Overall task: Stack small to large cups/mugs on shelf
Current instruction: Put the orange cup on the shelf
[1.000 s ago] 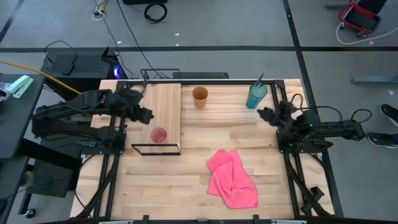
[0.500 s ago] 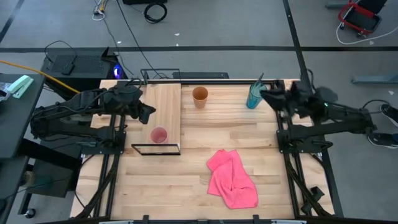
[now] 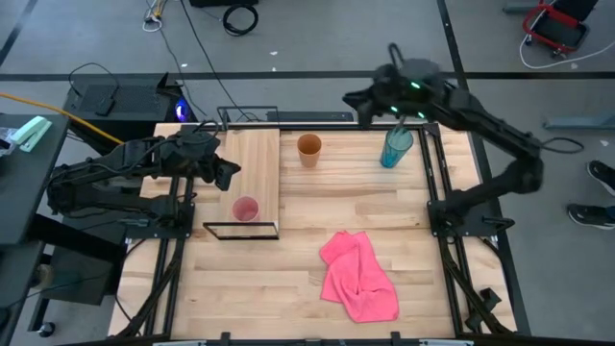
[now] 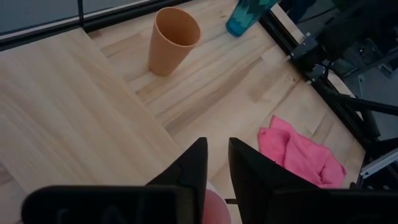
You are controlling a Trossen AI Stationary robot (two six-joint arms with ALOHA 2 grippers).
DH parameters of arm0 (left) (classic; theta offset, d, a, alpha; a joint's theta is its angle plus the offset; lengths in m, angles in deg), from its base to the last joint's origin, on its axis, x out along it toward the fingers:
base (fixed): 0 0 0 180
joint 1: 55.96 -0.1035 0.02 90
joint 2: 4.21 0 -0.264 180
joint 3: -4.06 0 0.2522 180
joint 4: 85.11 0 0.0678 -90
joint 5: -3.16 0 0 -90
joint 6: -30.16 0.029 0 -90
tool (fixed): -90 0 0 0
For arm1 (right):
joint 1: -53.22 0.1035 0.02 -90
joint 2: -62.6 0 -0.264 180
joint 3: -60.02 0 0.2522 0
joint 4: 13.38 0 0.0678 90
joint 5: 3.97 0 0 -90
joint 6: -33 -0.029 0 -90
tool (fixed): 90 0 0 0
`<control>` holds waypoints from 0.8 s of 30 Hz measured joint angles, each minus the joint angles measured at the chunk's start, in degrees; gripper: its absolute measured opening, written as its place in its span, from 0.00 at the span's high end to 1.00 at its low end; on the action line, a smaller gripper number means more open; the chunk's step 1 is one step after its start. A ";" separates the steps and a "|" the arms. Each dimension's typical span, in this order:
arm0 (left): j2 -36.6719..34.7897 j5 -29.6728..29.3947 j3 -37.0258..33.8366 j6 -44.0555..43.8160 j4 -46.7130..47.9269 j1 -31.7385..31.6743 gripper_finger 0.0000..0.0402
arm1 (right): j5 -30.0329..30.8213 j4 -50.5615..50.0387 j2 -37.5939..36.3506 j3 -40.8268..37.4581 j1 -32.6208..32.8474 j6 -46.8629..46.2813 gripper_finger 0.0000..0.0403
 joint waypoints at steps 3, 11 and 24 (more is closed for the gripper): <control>0.02 0.01 0.00 0.07 0.00 0.01 0.83 | -0.49 -9.21 6.54 7.83 -2.83 -0.16 0.82; 0.02 -0.39 0.00 1.98 0.02 0.01 0.85 | -4.43 -22.90 19.39 20.16 -8.26 -0.21 0.82; 0.02 -0.87 0.00 3.17 0.02 0.01 0.86 | -10.25 -25.67 32.05 20.90 -9.43 -0.23 0.74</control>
